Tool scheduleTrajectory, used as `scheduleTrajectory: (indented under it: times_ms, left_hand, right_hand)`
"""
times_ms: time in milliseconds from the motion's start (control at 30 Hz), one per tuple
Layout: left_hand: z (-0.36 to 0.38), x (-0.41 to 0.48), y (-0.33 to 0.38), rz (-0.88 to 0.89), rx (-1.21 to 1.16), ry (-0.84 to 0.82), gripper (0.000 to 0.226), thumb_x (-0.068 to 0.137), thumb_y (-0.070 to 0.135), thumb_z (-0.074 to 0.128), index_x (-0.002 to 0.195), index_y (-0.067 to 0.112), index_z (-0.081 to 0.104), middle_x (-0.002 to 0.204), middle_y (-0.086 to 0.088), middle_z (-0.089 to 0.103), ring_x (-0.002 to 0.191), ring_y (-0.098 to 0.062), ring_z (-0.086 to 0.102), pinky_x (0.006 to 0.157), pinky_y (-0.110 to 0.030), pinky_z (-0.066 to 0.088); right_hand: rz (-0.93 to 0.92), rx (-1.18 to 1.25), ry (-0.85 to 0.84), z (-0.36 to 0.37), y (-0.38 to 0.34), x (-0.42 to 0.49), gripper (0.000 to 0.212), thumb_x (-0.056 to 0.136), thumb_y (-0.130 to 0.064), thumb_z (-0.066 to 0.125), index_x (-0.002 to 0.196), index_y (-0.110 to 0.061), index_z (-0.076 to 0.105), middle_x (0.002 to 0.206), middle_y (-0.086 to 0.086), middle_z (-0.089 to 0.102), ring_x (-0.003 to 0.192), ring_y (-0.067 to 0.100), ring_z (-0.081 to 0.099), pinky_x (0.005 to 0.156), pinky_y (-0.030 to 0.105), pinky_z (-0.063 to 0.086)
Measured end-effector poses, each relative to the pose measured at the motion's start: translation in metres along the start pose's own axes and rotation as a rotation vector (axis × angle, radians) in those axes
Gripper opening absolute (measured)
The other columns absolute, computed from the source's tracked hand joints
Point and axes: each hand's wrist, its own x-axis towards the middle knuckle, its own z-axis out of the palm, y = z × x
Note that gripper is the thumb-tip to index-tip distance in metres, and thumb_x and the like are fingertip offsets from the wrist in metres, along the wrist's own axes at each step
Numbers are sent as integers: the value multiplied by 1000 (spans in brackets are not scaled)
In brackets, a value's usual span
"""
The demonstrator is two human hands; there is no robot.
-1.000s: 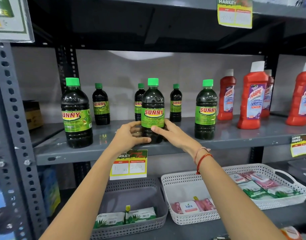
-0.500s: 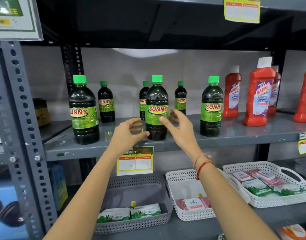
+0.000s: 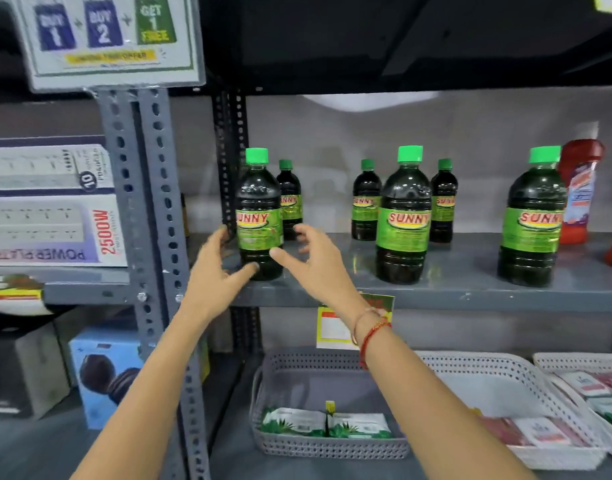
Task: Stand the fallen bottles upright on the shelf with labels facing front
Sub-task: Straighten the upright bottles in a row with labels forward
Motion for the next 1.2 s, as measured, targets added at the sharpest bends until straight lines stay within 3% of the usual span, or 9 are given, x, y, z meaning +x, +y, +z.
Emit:
scheduleTrajectory:
  times_ms: [100,167,300,500,633,800,867,967,1200]
  left_hand:
    - [-8,8,-8,-56,58,-240,89,80,29,70,148,17,14,154,-2,28,136,-19,34,108,-35,33]
    - [-9,12,-7,-9,49,-298,81,80,25,70,146,18,23,148,0,37,132,-18,40,106,-29,33]
    - [-9,16,-5,32,8,-294,58,77,18,73,130,17,50,127,-1,60,116,-18,56,96,-28,41]
    - [-1,14,-6,15,-47,-227,49,67,24,82,110,33,61,101,13,68,85,12,59,72,-2,41]
    - [5,14,-6,3,-67,-203,50,60,28,85,98,44,58,93,19,65,78,20,56,76,-9,43]
    - [9,15,-7,-5,-75,-195,59,57,30,86,112,30,63,97,15,66,84,13,59,79,-13,46]
    - [10,14,-7,-11,-78,-190,60,57,29,87,112,28,62,96,16,65,81,15,59,74,-7,45]
    - [10,14,-7,-16,-85,-191,63,57,30,87,115,25,62,100,10,68,86,9,61,77,-12,47]
    - [7,9,-2,-24,-41,-201,64,60,32,85,118,23,61,112,1,70,96,-7,65,92,-29,50]
  right_hand:
    - [77,90,-119,18,-5,16,79,79,-50,69,141,-13,38,138,5,52,126,20,48,97,32,41]
    - [100,135,-129,24,-6,23,78,76,-50,72,138,-15,40,134,1,56,123,17,51,89,24,38]
    - [122,154,-132,27,-3,29,73,73,-47,76,133,-17,47,129,-2,61,119,13,52,88,21,37]
    - [133,164,-178,14,7,32,65,72,-48,75,127,-19,55,125,-2,63,117,15,56,100,33,44]
    - [131,190,-182,6,13,30,63,72,-48,75,125,-21,55,124,-3,64,114,14,57,98,31,45]
    - [124,205,-194,2,16,28,50,73,-47,74,116,-29,55,116,-8,63,112,12,57,95,29,44]
    - [116,207,-188,2,15,27,54,74,-47,74,120,-26,54,114,-9,62,109,11,57,87,23,43]
    - [110,211,-186,2,15,27,57,74,-48,73,123,-24,54,112,-10,61,106,10,56,77,16,40]
    - [112,146,-197,1,13,23,55,76,-51,70,121,-24,55,110,-10,60,105,11,56,83,22,41]
